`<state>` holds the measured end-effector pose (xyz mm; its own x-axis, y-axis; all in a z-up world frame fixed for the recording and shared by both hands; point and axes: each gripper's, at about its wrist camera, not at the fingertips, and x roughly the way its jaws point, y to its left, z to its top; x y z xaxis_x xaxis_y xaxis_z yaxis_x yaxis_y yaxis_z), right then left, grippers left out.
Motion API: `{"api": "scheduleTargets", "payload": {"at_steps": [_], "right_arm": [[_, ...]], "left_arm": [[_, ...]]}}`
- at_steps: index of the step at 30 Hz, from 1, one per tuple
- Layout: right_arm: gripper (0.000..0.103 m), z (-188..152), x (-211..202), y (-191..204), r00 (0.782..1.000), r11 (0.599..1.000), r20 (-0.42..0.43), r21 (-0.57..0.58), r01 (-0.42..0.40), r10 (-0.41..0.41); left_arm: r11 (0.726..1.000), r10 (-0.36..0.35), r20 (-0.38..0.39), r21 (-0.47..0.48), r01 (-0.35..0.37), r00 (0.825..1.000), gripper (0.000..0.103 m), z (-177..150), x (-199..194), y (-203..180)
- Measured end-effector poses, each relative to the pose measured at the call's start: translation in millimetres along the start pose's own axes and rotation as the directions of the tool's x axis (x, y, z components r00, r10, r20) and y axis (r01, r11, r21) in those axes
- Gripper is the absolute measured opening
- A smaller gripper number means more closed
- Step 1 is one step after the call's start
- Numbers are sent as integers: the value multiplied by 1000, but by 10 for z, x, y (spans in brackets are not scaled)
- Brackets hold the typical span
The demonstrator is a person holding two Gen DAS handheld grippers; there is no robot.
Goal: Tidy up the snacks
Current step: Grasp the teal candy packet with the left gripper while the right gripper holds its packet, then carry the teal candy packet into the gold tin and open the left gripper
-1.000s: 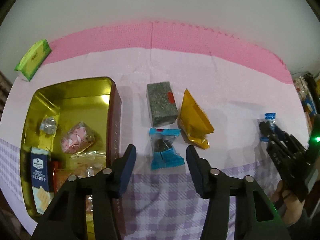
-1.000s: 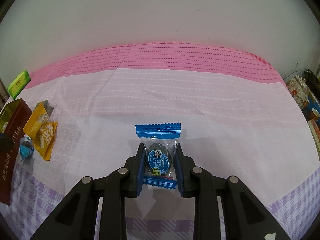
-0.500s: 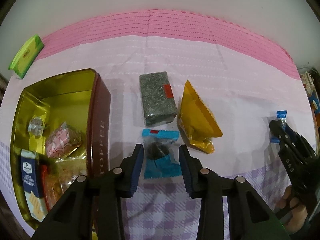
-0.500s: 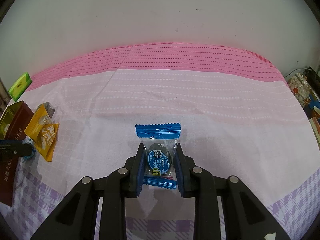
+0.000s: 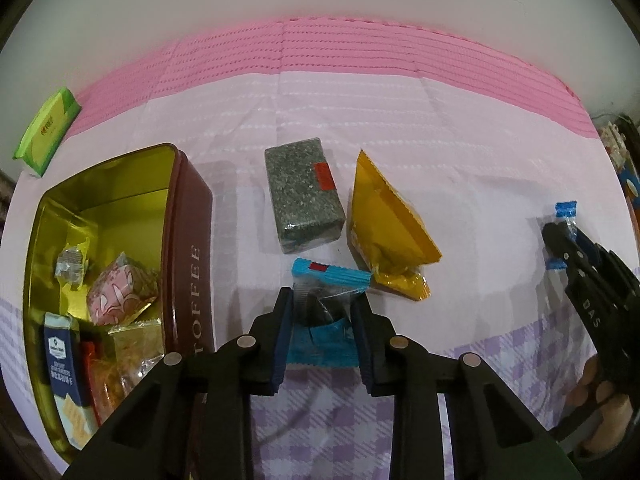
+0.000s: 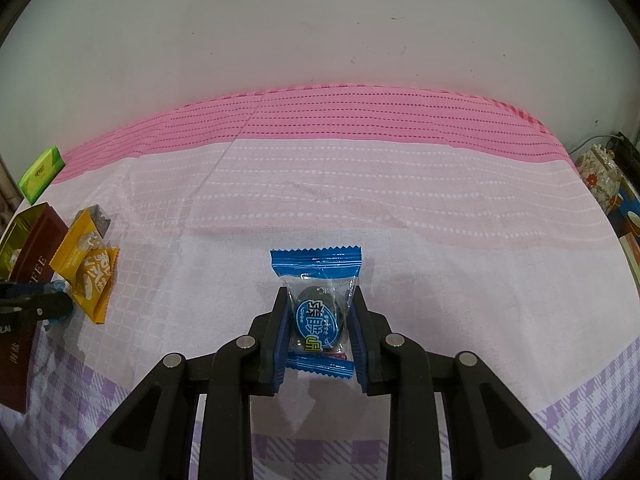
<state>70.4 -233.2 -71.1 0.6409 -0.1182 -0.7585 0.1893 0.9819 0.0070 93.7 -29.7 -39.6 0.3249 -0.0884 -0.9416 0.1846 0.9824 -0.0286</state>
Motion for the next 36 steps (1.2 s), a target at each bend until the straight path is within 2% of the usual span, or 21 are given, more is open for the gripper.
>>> {"api": "scheduleTargets", "payload": {"at_steps": [7, 14, 18, 21, 29, 36], "right_arm": [[26, -1, 0, -3, 1000, 1000, 0, 0, -1, 1], [26, -2, 0, -2, 1000, 1000, 0, 0, 0, 0], [26, -2, 3, -1, 1000, 1000, 0, -1, 1, -1], [26, -4, 2, -2, 1000, 1000, 0, -1, 2, -2], [26, -4, 1, 0, 1000, 1000, 0, -5, 5, -5], [26, 8, 10, 2, 1000, 1000, -1, -11, 9, -9]], "left_arm": [[1000, -31, 28, -2, 31, 999, 29, -27, -210, 8], [999, -44, 122, -20, 46, 992, 29, 16, -595, 172], [997, -14, 168, -75, 27, 986, 29, 102, -771, 449], [992, 35, 185, -129, -11, 982, 29, 147, -845, 739], [962, 142, 139, -252, -104, 980, 29, 82, -722, 1523], [949, 178, 76, -277, -150, 981, 29, -4, -465, 1768]]}}
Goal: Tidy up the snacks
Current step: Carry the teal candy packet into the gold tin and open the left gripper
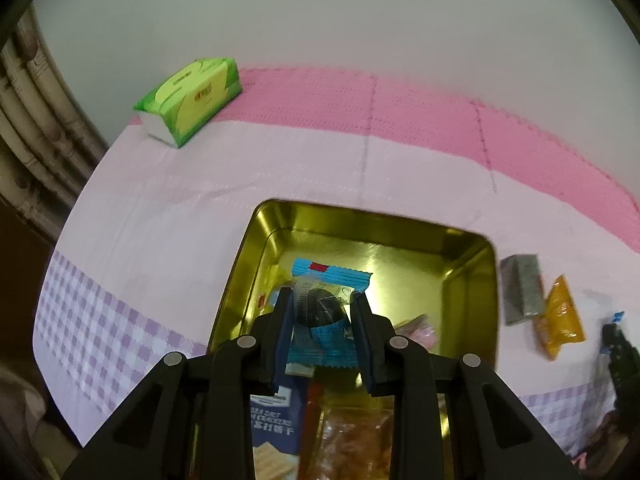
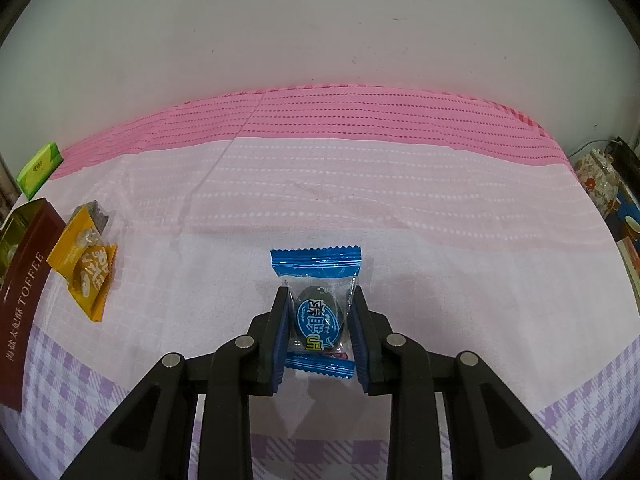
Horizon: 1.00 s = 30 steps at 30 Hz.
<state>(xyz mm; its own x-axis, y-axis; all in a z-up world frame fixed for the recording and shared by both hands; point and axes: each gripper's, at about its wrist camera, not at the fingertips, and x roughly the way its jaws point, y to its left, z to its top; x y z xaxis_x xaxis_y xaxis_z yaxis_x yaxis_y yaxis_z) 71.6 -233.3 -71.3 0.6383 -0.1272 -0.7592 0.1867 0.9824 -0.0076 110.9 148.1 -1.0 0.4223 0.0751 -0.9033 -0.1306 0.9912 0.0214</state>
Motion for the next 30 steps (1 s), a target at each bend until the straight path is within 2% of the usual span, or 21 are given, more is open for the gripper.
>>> {"api": "scheduleTargets", "payload": {"at_steps": [10, 30], "right_arm": [[26, -2, 1, 7, 1000, 1000, 0, -4, 2, -2], [29, -3, -3, 8, 1000, 1000, 0, -9, 4, -4]], "left_arm": [[1000, 9, -34, 26, -8, 999, 29, -65, 182, -52], [998, 24, -50, 51, -21, 998, 31, -90, 215, -40]]}}
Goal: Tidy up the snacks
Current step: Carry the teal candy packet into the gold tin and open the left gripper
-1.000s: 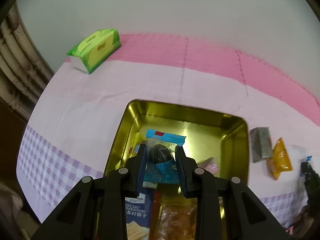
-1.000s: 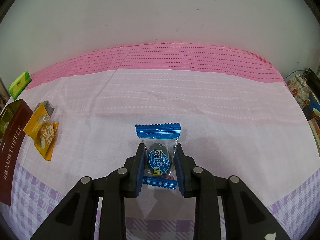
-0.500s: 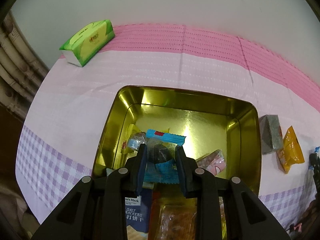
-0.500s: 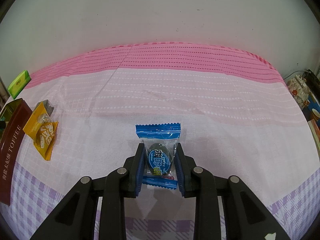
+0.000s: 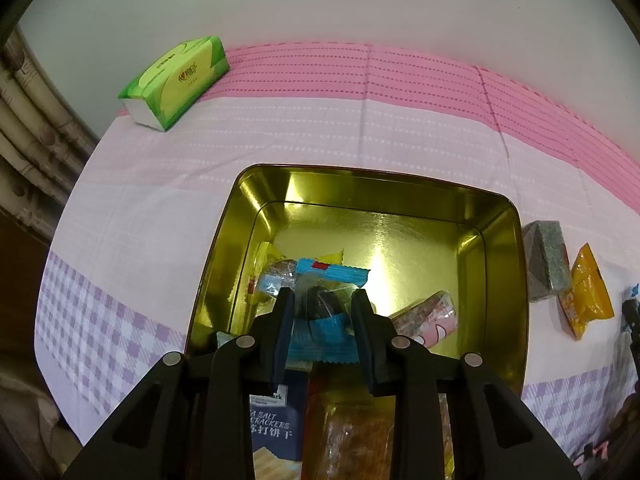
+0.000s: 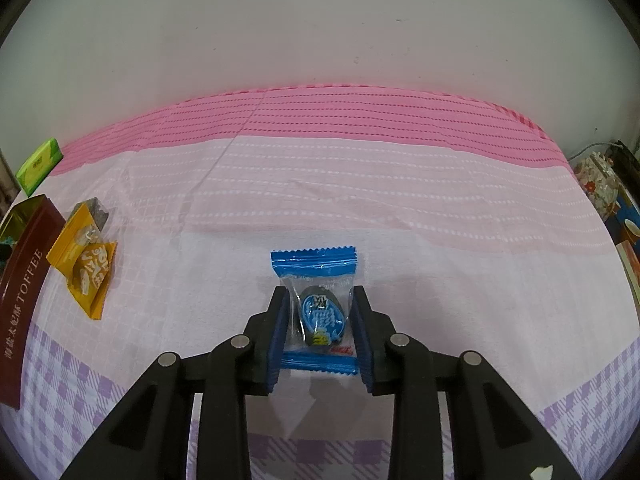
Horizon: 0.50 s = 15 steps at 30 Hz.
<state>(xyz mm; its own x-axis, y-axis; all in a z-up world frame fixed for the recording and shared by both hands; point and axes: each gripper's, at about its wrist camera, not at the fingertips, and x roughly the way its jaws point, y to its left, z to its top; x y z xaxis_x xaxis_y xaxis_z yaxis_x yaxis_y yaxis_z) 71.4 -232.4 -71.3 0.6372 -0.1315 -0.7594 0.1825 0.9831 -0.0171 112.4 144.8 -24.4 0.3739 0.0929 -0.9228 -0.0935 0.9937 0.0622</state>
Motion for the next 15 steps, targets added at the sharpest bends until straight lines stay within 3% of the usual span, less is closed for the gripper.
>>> {"api": "scheduleTargets", "payload": {"at_steps": [4, 11, 15], "right_arm": [[30, 22, 18, -2, 1000, 1000, -1, -6, 0, 0], [30, 28, 22, -8, 1000, 1000, -1, -8, 1, -1], [30, 37, 28, -17, 1000, 1000, -1, -11, 3, -3]], "left_arm": [[1000, 0, 3, 11, 0, 1000, 32, 0, -22, -6], [1000, 8, 32, 28, -9, 999, 46, 1, -104, -22], [999, 8, 57, 44, -11, 998, 47, -6, -167, -36]]}}
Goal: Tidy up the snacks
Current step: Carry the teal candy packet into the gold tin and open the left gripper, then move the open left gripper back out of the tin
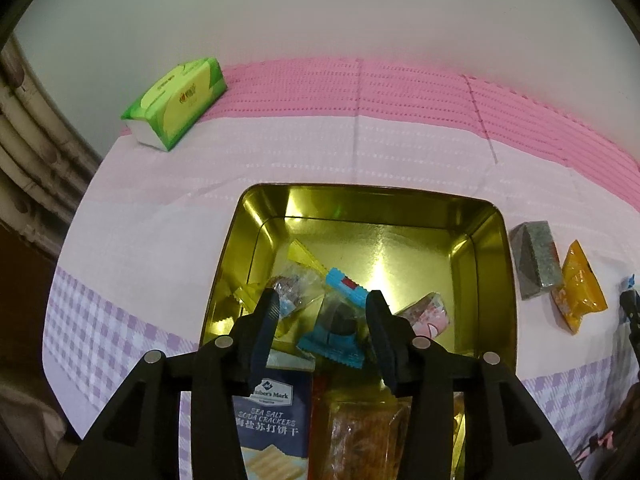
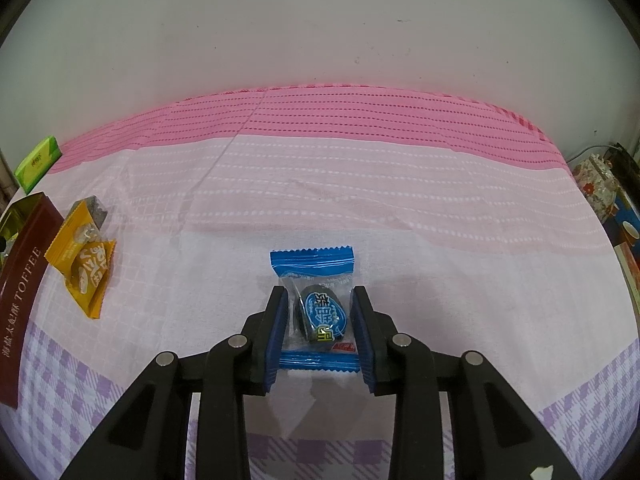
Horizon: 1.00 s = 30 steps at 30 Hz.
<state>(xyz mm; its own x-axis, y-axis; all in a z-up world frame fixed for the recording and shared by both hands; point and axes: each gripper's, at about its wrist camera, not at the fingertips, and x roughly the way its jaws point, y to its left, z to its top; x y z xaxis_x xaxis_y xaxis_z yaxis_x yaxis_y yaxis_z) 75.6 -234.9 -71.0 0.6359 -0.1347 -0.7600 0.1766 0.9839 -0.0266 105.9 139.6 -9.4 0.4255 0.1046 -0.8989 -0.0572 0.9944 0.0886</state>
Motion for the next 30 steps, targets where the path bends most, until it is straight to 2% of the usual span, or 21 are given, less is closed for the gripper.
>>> {"api": "scheduleTargets", "payload": {"at_steps": [6, 11, 30], "right_arm": [[33, 5, 0, 2, 1000, 1000, -1, 0, 7, -7], [36, 14, 3, 6, 1000, 1000, -2, 3, 11, -11], [34, 79, 25, 48, 999, 1000, -32, -6, 21, -21]], "left_arm": [[1000, 6, 41, 27, -7, 999, 54, -43, -130, -22], [999, 4, 70, 36, -7, 998, 56, -110, -243, 2], [998, 56, 160, 7, -58, 985, 64, -473, -569, 349]]}}
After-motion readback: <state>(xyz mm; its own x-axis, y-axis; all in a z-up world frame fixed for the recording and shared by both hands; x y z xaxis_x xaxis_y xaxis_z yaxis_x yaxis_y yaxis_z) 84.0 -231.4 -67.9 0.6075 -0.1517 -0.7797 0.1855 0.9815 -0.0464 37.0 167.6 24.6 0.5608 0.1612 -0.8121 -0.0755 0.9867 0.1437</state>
